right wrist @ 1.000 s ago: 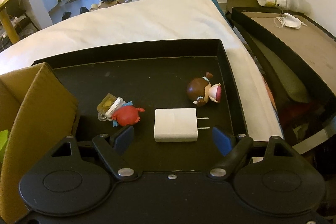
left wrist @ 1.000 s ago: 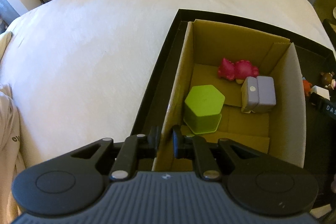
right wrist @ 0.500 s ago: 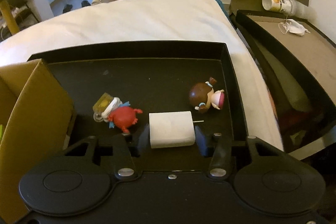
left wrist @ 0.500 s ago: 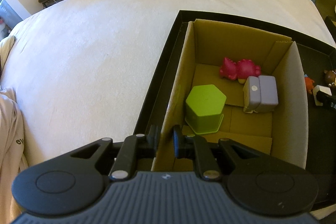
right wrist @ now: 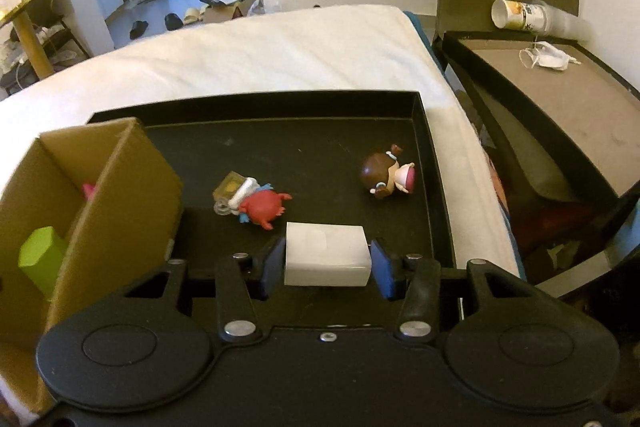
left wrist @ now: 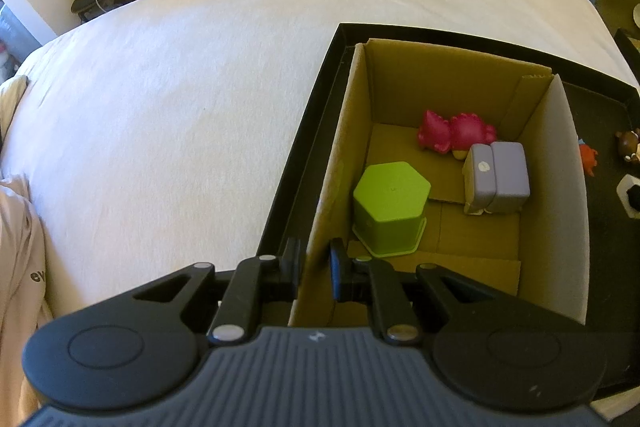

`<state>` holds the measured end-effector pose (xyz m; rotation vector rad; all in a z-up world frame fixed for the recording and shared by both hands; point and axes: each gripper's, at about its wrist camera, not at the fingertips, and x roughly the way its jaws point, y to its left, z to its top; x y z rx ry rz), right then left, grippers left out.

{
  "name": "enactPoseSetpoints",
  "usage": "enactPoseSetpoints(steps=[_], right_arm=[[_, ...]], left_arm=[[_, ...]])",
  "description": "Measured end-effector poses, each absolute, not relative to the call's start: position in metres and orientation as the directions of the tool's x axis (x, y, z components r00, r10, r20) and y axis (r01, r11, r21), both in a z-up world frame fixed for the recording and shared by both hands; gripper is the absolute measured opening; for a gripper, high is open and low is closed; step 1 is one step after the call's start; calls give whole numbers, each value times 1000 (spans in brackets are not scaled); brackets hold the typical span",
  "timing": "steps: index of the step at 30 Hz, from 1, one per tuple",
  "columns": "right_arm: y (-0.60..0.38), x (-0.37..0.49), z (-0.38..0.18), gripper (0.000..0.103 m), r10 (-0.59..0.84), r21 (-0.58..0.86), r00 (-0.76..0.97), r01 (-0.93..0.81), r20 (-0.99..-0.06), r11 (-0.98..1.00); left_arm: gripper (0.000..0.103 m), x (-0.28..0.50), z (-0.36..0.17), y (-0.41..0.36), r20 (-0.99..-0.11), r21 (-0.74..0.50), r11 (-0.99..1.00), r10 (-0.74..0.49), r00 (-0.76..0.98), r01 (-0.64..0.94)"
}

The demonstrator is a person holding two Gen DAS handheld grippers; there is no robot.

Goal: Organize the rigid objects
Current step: 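Lift the white plug with the right gripper and carry it over the box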

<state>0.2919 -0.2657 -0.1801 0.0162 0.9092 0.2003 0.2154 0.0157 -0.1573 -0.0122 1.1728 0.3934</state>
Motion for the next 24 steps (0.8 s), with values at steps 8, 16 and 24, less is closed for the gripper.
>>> enactPoseSetpoints(steps=[8, 16, 24], right_arm=[[-257, 281, -153, 46, 213, 108, 631, -200, -746, 974], [-239, 275, -123, 46, 237, 89, 669, -249, -704, 964], [-217, 269, -106, 46, 264, 73, 686, -294, -678, 953]], left_arm=[[13, 213, -157, 15, -894, 193, 936, 291, 341, -294], [13, 209, -157, 20, -894, 169, 941, 271, 356, -292], [13, 208, -158, 32, -909, 100, 945, 214, 357, -311]])
